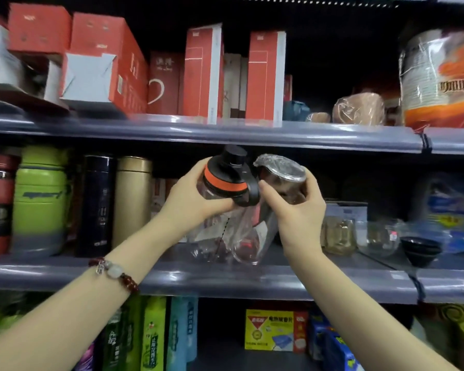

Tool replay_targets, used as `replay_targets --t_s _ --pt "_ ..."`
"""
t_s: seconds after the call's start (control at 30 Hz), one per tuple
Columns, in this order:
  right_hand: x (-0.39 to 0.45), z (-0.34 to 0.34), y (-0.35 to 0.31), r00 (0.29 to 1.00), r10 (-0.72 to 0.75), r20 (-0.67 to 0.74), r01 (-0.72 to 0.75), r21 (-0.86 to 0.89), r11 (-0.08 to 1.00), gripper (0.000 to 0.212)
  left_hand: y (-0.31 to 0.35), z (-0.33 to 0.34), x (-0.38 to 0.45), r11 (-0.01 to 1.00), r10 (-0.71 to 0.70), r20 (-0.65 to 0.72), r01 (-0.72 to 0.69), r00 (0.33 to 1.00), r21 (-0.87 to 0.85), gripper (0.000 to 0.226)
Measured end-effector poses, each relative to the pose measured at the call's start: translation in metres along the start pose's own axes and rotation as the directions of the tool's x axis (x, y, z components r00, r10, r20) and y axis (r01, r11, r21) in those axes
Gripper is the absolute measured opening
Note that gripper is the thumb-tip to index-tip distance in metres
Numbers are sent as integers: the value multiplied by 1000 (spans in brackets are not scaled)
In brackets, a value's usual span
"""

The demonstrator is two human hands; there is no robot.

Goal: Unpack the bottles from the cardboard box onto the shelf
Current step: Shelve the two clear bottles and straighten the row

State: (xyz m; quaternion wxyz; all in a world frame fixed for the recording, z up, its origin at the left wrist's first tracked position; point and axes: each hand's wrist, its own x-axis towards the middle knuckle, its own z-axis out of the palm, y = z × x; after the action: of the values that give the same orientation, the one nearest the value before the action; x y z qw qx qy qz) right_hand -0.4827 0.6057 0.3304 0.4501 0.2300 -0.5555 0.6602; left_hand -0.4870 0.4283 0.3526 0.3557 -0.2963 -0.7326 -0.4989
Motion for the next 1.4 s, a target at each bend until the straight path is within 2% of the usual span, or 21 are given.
replay_targets --t_s 0.17,0.3,0.53,0.77,0.87,0.97,1.1,1.17,1.23,1.33,1.4 --pt "14 6 17 997 79 -9 -80 -56 995 46 -21 2 28 995 -81 55 83 995 -49 66" --pt "35 17 32 987 156 -49 -162 -150 975 42 -31 -4 47 989 -117 196 132 974 -66 60" --pt "54 33 54 963 244 -116 -267 -258 929 60 -43 -10 62 995 -75 357 95 931 -39 53" --pt "59 23 60 951 254 -177 -291 -234 928 59 -40 5 73 996 -83 385 73 919 40 45" --pt "62 19 62 946 299 -122 -320 -225 920 62 -43 10 79 991 -131 365 135 922 15 48" --pt "62 24 65 932 363 -14 -357 -214 909 78 -52 9 80 977 -189 308 211 932 -39 46" --pt "53 43 66 921 364 137 -330 -216 919 84 -71 0 78 939 -316 127 329 940 -101 42" --pt "49 53 68 922 352 160 -314 -220 924 86 -78 -5 75 911 -373 63 379 926 -165 46" --pt "45 59 67 925 347 156 -307 -231 923 85 -83 -8 71 904 -376 57 379 925 -199 46" --pt "44 58 71 920 358 157 -311 -263 913 93 -82 -9 66 910 -349 84 359 933 -209 36" --pt "43 54 71 911 365 191 -309 -271 912 97 -83 -10 61 902 -348 99 361 932 -236 45"
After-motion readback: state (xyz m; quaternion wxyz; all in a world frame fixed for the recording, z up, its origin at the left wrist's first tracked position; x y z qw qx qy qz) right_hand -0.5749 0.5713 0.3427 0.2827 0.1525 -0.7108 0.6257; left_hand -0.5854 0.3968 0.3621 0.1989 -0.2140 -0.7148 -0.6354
